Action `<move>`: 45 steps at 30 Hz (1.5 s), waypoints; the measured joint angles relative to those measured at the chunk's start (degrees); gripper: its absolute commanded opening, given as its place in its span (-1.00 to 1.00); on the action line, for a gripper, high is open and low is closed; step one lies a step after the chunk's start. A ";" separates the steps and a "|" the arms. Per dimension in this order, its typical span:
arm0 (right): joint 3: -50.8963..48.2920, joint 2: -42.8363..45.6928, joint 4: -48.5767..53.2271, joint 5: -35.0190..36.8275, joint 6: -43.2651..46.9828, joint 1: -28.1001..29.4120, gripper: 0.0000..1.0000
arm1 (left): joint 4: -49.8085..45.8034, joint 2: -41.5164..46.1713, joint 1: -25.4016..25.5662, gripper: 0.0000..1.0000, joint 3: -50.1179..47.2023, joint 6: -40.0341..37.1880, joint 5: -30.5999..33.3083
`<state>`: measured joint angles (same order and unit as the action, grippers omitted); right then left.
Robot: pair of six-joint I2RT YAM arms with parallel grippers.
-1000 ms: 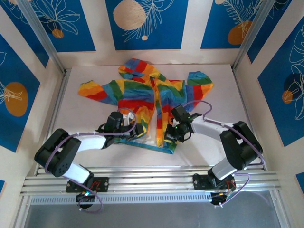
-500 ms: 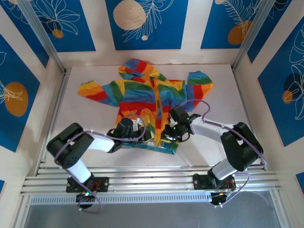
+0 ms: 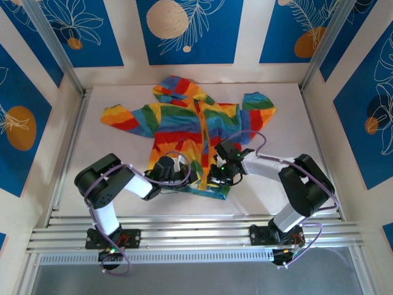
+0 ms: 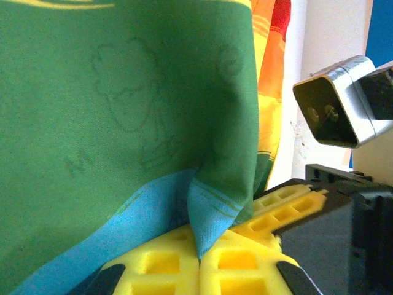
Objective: Zip up the jacket
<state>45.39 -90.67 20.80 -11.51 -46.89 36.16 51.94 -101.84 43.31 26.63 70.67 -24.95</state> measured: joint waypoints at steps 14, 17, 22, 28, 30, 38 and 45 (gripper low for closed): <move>0.11 10.58 -2.75 -7.02 13.42 -7.41 -1.00 | 1.64 12.90 -3.17 -1.00 0.00 -5.07 1.18; 0.31 12.44 -4.72 -10.82 16.41 -10.19 -1.00 | 0.61 17.55 -3.48 -1.00 0.26 -8.83 2.51; 1.81 12.87 -6.73 -16.35 20.74 -12.79 -1.00 | -0.76 22.43 -3.82 -1.00 1.81 -16.09 4.37; 3.96 12.87 -8.02 -22.25 24.52 -13.84 -1.00 | -0.39 22.82 -4.42 -1.00 2.99 -21.38 6.25; 4.50 12.85 -8.85 -24.00 25.22 -14.12 -1.00 | 0.39 22.21 -4.44 -1.00 3.32 -22.03 6.67; 5.31 11.28 -12.96 -28.52 25.59 -15.21 -1.00 | 3.23 19.96 -4.46 -1.00 4.33 -23.26 7.43; 5.73 10.12 -15.32 -29.86 24.68 -15.32 -1.00 | 5.99 19.91 -4.46 -1.00 4.33 -23.26 8.50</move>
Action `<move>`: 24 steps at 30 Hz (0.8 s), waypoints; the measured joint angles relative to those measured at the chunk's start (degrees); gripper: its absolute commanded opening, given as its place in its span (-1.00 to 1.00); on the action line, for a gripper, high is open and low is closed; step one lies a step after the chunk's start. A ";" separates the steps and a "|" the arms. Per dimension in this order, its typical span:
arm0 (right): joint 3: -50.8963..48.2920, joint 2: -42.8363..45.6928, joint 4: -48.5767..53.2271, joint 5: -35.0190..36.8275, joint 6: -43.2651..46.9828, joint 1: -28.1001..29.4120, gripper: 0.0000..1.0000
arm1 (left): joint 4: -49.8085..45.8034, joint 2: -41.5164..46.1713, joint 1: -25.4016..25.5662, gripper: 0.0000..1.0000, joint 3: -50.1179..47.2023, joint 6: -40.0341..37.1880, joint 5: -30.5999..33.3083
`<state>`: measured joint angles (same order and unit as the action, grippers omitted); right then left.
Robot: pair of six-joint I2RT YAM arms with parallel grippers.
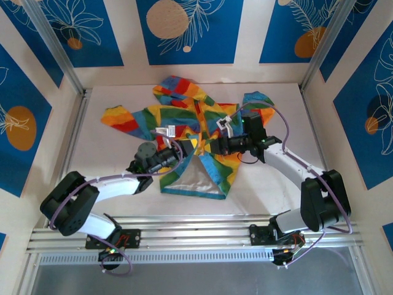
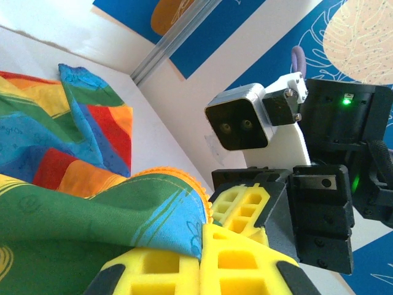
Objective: Zip up the jacket
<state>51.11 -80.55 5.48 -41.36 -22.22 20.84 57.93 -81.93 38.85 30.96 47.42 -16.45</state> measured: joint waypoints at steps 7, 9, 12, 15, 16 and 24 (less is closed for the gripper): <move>0.33 -0.35 -2.14 -0.90 -1.07 0.00 -1.00 | 1.73 -0.57 -0.02 -1.00 -0.37 0.02 0.28; 0.33 -0.35 -2.49 -0.94 -1.29 0.00 -1.00 | 2.12 -0.76 -0.02 -1.00 -0.63 0.04 0.28; 0.33 -0.35 -2.97 -0.92 -1.46 0.00 -1.00 | 2.75 -0.76 -0.11 -1.00 -1.25 0.20 0.68; 0.33 -0.35 -3.17 -0.92 -1.51 0.00 -1.00 | 3.26 -0.76 -0.39 -1.00 -1.84 0.28 1.01; 0.33 -0.35 -3.21 -0.92 -1.70 0.00 -1.00 | 3.39 -0.76 -0.52 -1.00 -2.01 0.44 1.11; 0.33 -0.35 -3.43 -0.92 -2.36 0.02 -1.00 | 4.74 -0.76 -0.85 -1.00 -2.60 1.20 1.11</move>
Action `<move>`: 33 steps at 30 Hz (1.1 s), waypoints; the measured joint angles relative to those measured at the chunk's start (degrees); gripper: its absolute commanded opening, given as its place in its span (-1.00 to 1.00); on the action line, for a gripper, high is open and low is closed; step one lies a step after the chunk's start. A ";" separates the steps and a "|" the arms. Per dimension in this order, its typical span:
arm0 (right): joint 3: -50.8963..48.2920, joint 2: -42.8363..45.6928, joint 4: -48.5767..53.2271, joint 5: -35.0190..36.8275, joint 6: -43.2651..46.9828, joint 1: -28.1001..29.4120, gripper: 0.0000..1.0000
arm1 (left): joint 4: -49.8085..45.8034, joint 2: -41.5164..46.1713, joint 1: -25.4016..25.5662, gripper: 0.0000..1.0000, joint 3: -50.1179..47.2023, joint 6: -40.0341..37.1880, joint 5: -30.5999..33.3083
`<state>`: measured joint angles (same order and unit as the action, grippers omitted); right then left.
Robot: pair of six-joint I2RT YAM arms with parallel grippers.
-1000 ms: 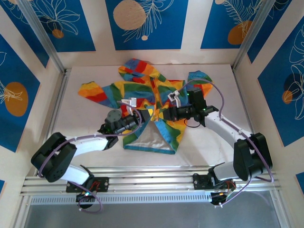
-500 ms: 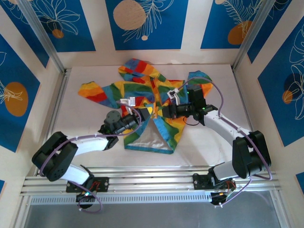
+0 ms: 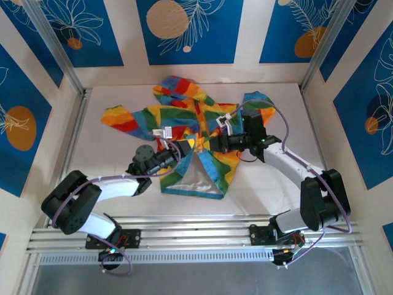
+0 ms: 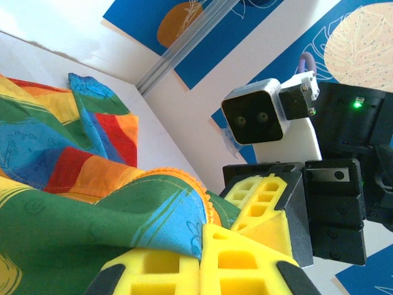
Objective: Zip up the jacket
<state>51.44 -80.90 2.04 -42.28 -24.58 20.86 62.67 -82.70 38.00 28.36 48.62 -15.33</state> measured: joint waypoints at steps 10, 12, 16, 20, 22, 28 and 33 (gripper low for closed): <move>0.85 -0.79 -1.03 -0.22 -0.63 0.07 -1.00 | 0.81 0.00 -0.02 -1.00 0.00 0.57 -0.04; 0.87 -0.79 -1.11 -0.26 -0.63 0.13 -1.00 | 0.81 0.00 -0.02 -1.00 0.00 0.57 -0.07; 0.96 -0.79 -1.25 -0.57 -0.63 0.17 -1.00 | 0.81 0.00 -0.02 -1.00 0.00 0.57 -0.04; 0.96 -0.79 -1.25 -0.92 -0.63 0.22 -1.00 | 0.98 0.00 -0.02 -1.00 -0.04 0.57 -0.04; 0.96 -0.79 -1.22 -1.16 -0.63 0.31 -1.00 | 1.20 0.00 -0.02 -1.00 -0.04 0.59 -0.04; 0.96 -0.83 -1.25 -1.29 -0.63 0.55 -1.00 | 1.25 0.00 -0.02 -1.00 -0.04 0.98 -0.07; 1.51 -1.09 -1.20 -1.27 -0.87 0.55 -1.00 | 1.51 0.00 -0.02 -1.00 -0.20 1.03 -0.07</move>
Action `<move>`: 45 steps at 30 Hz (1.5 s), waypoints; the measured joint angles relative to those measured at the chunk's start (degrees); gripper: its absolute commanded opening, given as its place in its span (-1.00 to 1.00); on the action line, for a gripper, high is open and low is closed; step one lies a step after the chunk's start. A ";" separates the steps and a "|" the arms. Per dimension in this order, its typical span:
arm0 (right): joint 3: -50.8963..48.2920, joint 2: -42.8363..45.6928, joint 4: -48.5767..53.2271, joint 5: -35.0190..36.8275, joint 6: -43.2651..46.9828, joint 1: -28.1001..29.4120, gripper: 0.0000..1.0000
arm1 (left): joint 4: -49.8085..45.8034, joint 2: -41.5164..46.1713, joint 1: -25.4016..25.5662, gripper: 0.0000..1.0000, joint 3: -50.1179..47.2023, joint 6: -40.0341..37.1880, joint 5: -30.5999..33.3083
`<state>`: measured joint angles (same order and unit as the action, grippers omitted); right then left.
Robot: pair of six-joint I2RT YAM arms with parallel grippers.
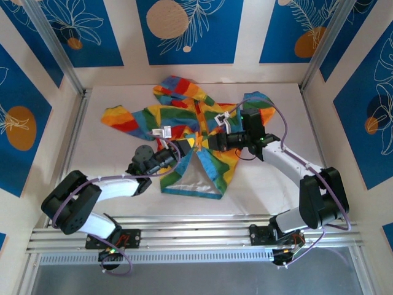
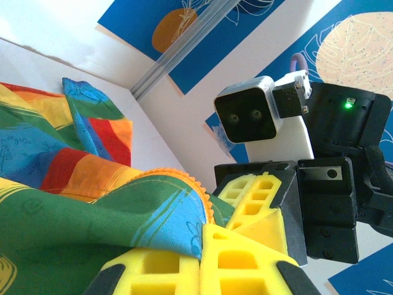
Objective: Zip up the jacket
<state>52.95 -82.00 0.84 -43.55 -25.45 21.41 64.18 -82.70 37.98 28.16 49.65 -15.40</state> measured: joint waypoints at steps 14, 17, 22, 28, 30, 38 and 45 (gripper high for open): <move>0.68 0.00 0.02 0.00 -0.15 0.00 -1.00 | 1.53 0.02 0.00 -1.00 -2.10 1.05 -0.15; 0.68 0.00 0.02 0.00 -0.15 0.11 -1.00 | 1.49 0.02 0.00 -1.00 -2.10 0.92 -0.15; 0.68 0.00 0.04 -0.02 -0.17 0.63 -1.00 | 1.46 0.02 -0.04 -1.00 -2.08 0.35 -0.13; 0.70 -1.11 0.15 -0.42 -0.22 0.66 -1.00 | 1.95 0.02 -0.11 -1.00 -2.08 -0.55 0.13; 0.70 -1.51 0.26 -0.46 -0.42 0.66 -1.00 | 2.51 0.02 -0.11 -1.00 -2.05 -0.72 0.48; 0.72 -1.86 0.22 -1.64 -1.05 0.66 -1.00 | 2.75 0.02 -0.26 -1.00 -1.99 -1.86 1.07; 0.72 -1.88 0.17 -2.16 -1.29 0.66 -1.00 | 2.75 0.02 -0.37 -1.00 -1.97 -2.23 1.66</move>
<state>53.67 -83.88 1.02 -45.71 -26.74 22.06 66.94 -82.67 37.60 26.20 47.42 -13.74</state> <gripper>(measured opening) 0.046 0.040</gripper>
